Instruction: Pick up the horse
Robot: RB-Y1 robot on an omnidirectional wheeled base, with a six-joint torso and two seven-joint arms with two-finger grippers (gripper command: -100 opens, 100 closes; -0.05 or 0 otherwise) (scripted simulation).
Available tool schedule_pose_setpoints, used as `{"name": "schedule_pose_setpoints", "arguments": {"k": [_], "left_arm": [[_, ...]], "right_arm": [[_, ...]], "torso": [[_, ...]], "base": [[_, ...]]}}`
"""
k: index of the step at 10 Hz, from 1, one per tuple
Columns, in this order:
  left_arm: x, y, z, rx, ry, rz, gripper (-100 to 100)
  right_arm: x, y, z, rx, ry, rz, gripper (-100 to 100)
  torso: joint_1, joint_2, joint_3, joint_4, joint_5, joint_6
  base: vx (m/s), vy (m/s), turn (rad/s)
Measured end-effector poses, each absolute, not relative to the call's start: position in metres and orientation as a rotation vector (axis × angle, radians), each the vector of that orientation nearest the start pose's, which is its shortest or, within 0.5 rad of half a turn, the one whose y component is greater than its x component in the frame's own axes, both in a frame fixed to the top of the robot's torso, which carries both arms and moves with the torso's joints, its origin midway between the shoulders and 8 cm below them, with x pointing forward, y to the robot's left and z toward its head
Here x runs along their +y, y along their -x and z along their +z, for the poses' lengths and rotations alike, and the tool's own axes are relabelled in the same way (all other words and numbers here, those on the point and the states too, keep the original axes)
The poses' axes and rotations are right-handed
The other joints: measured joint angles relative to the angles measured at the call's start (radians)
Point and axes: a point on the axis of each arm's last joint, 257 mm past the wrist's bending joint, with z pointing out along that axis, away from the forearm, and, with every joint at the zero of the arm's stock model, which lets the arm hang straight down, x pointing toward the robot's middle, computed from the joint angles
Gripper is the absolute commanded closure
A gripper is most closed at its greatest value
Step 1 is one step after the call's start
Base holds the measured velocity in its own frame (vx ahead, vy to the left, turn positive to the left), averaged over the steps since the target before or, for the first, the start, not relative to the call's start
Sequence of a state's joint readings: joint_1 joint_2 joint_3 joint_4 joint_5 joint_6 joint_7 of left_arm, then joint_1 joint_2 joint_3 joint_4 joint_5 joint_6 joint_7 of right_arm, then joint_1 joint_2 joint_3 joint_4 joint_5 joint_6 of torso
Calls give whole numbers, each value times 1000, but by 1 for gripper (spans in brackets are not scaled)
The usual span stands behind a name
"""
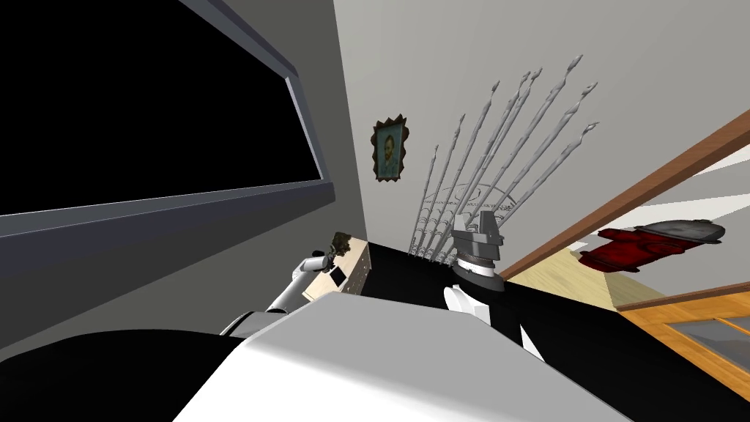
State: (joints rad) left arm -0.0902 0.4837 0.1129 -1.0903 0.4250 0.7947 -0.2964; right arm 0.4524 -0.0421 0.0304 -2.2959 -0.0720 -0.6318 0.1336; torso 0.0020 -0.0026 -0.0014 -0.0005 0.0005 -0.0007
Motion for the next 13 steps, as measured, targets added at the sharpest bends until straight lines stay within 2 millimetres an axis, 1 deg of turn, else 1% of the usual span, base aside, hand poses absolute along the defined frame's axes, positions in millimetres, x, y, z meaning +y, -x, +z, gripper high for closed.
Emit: {"name": "schedule_pose_setpoints", "arguments": {"k": [3, 7, 8, 9, 12, 13], "left_arm": [[486, -380, -492, 1957, 1895, -199, -100], [501, -361, -500, 1999, 1959, -122, -100], [501, -360, -500, 2002, 1962, -118, 0], [501, -360, -500, 2002, 1962, -118, -100], [492, -353, -519, 1995, 1969, -116, -100], [491, -353, -520, 1993, 1969, -118, 100]], "right_arm": [[-265, -319, 68, 493, -484, 1307, 0], [-265, -319, 68, 493, -484, 1307, 0], [-265, -319, 68, 493, -484, 1307, 0], [-265, -319, 68, 493, -484, 1307, 0], [-265, -319, 68, 493, -484, 1307, 0], [-265, -319, 68, 493, -484, 1307, 0]], "torso": [[-1, 1, 0, 0, 0, 0], [-1, 0, 0, 0, 0, 0], [-1, 1, 0, 0, 0, 0], [-2, 2, 1, 0, 0, 0], [1, 0, 0, 0, 1, 0], [-2, 2, 1, 0, 0, 0]], "base": [[17, 17, -53], [21, 19, -56], [0, 0, 0], [19, 30, -27], [18, 38, -31], [0, 0, 0]]}}
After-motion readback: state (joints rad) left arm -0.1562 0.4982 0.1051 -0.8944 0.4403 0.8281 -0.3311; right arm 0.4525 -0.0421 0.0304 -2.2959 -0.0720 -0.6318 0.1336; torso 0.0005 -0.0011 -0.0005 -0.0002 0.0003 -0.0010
